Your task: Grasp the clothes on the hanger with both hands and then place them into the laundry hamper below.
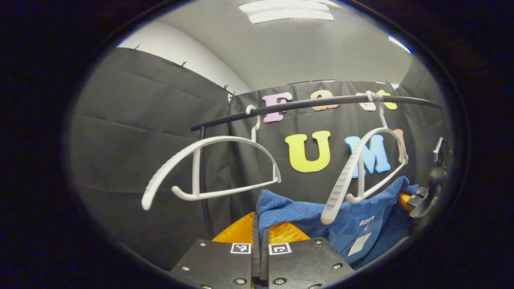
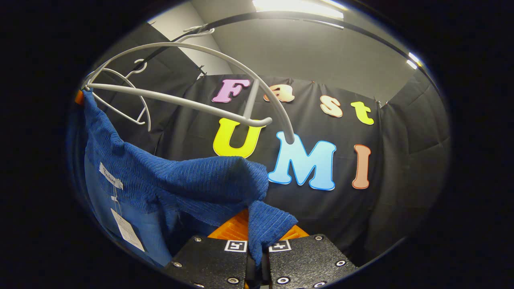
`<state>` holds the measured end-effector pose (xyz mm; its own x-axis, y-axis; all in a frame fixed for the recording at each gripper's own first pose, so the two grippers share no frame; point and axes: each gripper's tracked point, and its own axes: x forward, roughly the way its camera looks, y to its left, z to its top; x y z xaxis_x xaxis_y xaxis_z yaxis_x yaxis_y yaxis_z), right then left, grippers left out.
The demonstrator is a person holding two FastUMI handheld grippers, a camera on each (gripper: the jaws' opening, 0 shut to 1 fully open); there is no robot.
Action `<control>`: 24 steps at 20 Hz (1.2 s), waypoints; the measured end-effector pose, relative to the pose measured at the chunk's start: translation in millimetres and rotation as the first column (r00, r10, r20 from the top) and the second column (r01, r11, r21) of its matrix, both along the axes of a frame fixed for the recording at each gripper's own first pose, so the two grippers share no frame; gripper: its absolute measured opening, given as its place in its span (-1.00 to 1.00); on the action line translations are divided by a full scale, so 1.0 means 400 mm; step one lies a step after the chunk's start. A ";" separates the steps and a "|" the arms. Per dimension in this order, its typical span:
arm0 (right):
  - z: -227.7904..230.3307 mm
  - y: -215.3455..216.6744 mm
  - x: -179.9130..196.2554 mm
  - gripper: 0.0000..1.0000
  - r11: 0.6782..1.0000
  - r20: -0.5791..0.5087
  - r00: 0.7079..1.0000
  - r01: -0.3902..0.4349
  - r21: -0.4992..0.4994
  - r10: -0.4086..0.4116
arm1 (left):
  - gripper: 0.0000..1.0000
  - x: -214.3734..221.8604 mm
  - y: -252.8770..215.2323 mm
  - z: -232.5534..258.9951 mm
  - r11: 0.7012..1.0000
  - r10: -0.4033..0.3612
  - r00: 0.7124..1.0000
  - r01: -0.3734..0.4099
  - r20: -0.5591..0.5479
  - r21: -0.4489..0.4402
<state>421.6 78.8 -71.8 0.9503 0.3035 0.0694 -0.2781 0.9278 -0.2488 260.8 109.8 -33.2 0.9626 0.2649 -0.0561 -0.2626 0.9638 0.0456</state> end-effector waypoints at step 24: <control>0.199 0.034 -0.676 -0.92 0.989 -0.035 0.999 0.019 0.147 -0.014 | -0.99 -0.369 -0.232 0.095 0.903 -0.362 0.922 0.384 0.140 -0.191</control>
<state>151.3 92.4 7.7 0.9577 0.2766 0.0801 -0.2683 0.9581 -0.1001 113.1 17.1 4.9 0.9921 -0.1222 0.0296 0.1255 0.9762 -0.1769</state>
